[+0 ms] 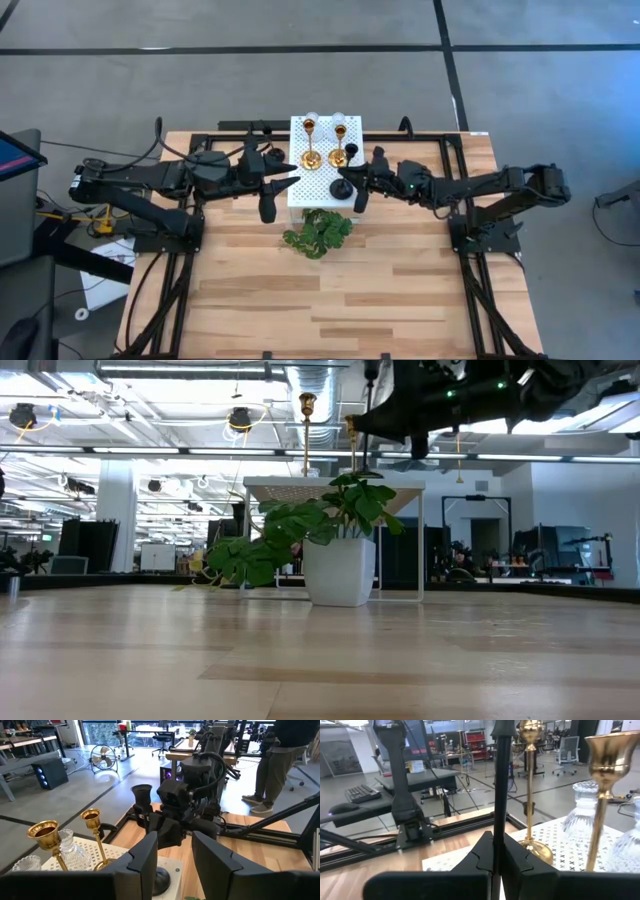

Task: Pick & Place candle stick holders
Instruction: Put the bottom black candle holder on the shelf

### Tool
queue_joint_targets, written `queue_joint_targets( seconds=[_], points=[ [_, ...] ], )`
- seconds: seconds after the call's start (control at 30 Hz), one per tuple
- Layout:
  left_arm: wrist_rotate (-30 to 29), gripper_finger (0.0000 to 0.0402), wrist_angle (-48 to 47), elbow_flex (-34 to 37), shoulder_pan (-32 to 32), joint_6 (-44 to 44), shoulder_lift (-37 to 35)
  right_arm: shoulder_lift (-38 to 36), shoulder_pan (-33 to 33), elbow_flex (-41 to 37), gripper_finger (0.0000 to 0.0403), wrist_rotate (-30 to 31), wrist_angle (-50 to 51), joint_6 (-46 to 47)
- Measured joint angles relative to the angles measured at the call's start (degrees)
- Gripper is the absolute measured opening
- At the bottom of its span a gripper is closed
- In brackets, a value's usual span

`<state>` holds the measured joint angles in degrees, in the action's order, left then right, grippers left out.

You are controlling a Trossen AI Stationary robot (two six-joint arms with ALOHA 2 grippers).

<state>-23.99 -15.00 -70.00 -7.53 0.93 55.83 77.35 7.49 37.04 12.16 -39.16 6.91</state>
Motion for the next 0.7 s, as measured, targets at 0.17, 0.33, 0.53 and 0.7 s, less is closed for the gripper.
queue_joint_targets(
  seconds=[0.17,0.33,0.53,0.7],
  points=[
    [0.00,0.0121,0.02,0.00,0.00,0.02,0.00,0.70,1.38,0.09,0.0000,-0.12,-0.51,-0.82],
    [0.00,0.0121,0.00,0.00,0.00,1.07,0.00,0.69,2.07,0.09,0.0000,-0.26,-0.22,-1.32],
    [0.00,0.0121,0.00,0.00,0.02,1.08,0.00,0.69,2.70,0.13,0.0000,-0.35,0.19,-1.44],
    [0.00,0.0121,0.00,0.00,0.00,1.07,0.00,0.65,3.12,0.15,0.0008,-2.67,0.58,-1.50]
  ],
)
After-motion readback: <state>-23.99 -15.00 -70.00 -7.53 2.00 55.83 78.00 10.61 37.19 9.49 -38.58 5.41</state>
